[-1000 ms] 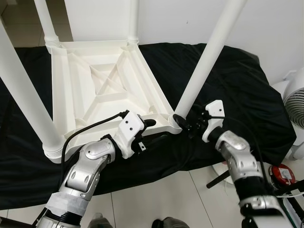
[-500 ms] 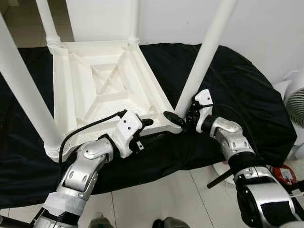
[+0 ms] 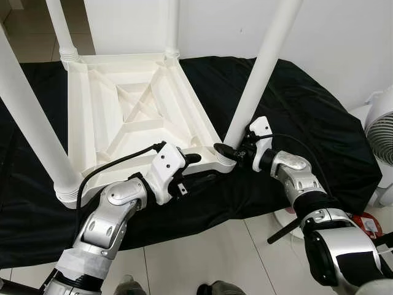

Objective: Building children table

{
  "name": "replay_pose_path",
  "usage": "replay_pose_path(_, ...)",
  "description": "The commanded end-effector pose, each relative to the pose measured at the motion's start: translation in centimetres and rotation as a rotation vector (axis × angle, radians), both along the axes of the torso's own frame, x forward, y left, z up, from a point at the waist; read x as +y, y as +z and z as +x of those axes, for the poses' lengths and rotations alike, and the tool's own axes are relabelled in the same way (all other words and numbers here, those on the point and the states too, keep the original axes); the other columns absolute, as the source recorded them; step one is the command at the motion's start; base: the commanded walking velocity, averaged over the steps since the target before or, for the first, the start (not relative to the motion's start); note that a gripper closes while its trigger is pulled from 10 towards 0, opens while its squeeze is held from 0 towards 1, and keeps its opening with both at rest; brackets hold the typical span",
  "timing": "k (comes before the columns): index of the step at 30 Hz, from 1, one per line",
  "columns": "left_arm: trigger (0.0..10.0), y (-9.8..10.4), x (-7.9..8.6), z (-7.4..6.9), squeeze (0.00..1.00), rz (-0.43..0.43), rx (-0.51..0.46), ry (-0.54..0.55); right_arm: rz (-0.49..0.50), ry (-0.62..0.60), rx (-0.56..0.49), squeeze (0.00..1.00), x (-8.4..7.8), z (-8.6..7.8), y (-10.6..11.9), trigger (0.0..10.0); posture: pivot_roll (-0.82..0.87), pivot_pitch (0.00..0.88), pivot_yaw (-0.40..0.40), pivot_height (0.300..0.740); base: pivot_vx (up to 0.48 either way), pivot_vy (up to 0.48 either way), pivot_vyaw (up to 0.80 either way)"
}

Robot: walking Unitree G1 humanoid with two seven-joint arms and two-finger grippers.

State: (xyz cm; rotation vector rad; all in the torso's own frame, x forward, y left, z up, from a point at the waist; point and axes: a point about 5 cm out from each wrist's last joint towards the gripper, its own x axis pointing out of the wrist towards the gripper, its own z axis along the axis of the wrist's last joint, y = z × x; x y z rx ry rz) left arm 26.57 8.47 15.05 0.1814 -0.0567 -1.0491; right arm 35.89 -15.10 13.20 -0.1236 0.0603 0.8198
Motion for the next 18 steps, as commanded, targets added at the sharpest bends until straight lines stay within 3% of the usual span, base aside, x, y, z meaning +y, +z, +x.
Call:
replay_pose_path(1, 10.0, 0.0, -0.1, 0.0, 0.0, -0.007, 0.002, 0.034, 0.006, -0.065, 0.013, 0.0, -0.6, 0.1, -0.3, 10.0, 0.11, 0.0, -0.089, 0.74, 0.0, 0.0, 0.0)
replay_pose_path(8, 10.0, 0.0, -0.2, 0.0, 0.0, -0.009, 0.006, 0.032, 0.021, -0.19, 0.016, 0.0, -0.1, 0.1, -0.7, 10.0, 0.09, 0.0, -0.077, 0.74, 0.0, 0.0, 0.0)
replay_pose_path(13, 10.0, -0.3, -0.8, -0.2, 0.0, -0.015, 0.025, 0.004, 0.069, -0.398, 0.036, 0.0, 1.8, -0.5, -1.3, 10.0, 0.07, 0.0, -0.062, 0.74, 0.0, 0.0, 0.0)
replay_pose_path(17, 10.0, -0.3, -0.8, -0.2, 0.0, -0.015, 0.026, 0.002, 0.071, -0.428, 0.027, 0.0, 2.0, -0.6, -1.3, 10.0, 0.07, 0.0, -0.062, 0.74, 0.0, 0.0, 0.0)
replay_pose_path(18, 10.0, -0.3, -0.8, -0.3, 0.0, -0.015, 0.027, -0.002, 0.069, -0.502, 0.036, 0.0, 2.3, -0.8, -1.5, 10.0, 0.06, 0.0, -0.061, 0.74, 0.0, 0.0, 0.0)
